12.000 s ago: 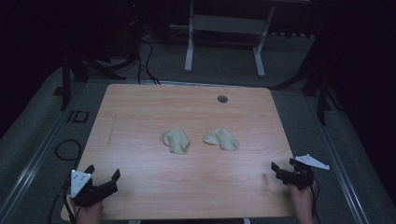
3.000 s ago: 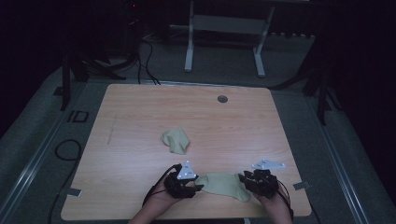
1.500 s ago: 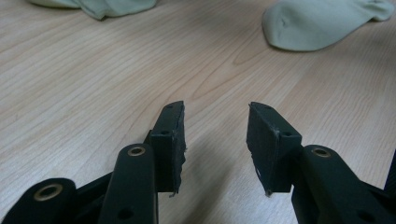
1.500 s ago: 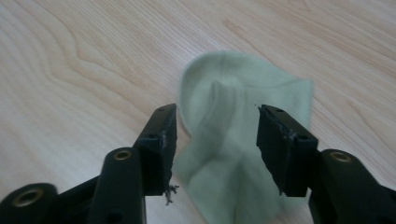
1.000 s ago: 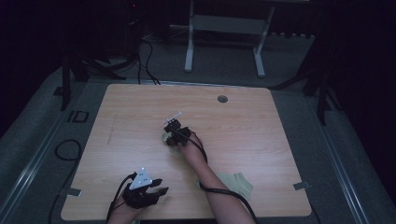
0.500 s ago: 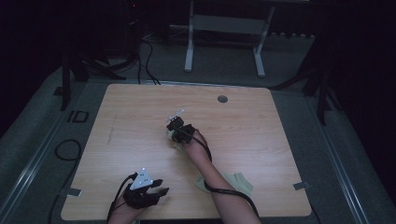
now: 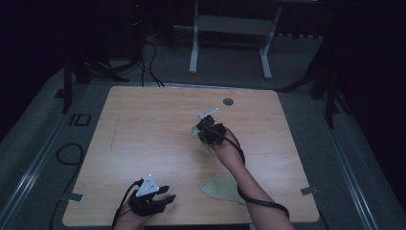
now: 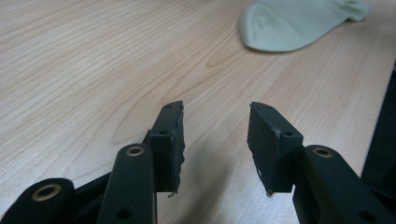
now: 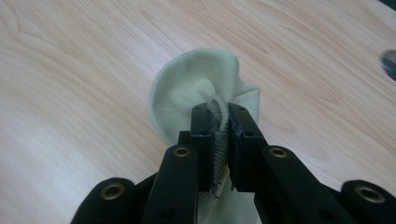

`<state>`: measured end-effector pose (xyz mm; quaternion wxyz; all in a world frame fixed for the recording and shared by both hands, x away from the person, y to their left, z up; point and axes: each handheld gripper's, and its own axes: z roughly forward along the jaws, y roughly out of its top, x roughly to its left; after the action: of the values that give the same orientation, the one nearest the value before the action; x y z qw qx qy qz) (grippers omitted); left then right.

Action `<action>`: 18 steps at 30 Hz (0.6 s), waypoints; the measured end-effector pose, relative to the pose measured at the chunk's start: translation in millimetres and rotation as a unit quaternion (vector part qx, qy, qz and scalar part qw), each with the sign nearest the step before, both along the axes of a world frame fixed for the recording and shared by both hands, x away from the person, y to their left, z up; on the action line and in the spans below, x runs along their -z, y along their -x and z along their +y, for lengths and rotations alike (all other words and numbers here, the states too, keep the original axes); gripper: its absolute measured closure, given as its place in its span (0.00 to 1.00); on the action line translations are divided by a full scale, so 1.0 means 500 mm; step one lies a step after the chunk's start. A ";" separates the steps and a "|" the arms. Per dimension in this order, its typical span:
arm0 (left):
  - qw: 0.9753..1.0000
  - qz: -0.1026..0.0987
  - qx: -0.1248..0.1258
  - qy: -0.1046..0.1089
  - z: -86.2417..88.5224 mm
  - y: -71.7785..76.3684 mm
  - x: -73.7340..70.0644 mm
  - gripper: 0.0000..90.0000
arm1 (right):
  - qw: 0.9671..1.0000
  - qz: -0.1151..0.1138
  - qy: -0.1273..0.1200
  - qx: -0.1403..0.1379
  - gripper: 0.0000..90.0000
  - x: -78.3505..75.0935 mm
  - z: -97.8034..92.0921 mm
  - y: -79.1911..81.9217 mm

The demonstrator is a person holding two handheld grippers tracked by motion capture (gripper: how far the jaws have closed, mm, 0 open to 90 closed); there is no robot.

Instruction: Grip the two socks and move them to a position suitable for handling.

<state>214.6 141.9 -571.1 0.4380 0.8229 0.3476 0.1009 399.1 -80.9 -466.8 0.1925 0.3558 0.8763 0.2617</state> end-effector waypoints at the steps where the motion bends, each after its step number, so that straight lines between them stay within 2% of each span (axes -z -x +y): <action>1: 1.000 -0.001 0.001 0.003 -0.003 0.002 -0.001 0.62 | 1.000 -0.001 -0.001 0.001 0.91 -0.007 -0.014 0.005; 5: 1.000 -0.002 0.007 0.001 -0.020 0.005 -0.004 0.62 | 1.000 -0.012 0.008 0.002 0.91 -0.024 -0.067 0.029; 8: 1.000 0.000 0.010 -0.001 -0.031 0.005 -0.002 0.62 | 1.000 -0.012 0.015 0.002 0.91 -0.019 -0.102 0.048; 11: 1.000 0.001 0.011 -0.007 -0.037 0.004 0.000 0.62 | 1.000 0.001 0.014 0.007 0.91 0.006 -0.128 0.061; 13: 1.000 0.002 0.011 -0.007 -0.039 0.003 0.000 0.62 | 1.000 0.006 0.021 0.004 0.91 0.025 -0.135 0.065; 18: 1.000 0.002 0.010 -0.002 -0.037 0.001 0.002 0.62 | 1.000 0.019 0.018 0.006 0.91 0.074 -0.138 0.069</action>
<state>214.1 123.5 -571.9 0.4365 0.8276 0.3397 0.0954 364.6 -150.1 -503.9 0.1837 0.3628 0.8822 0.2374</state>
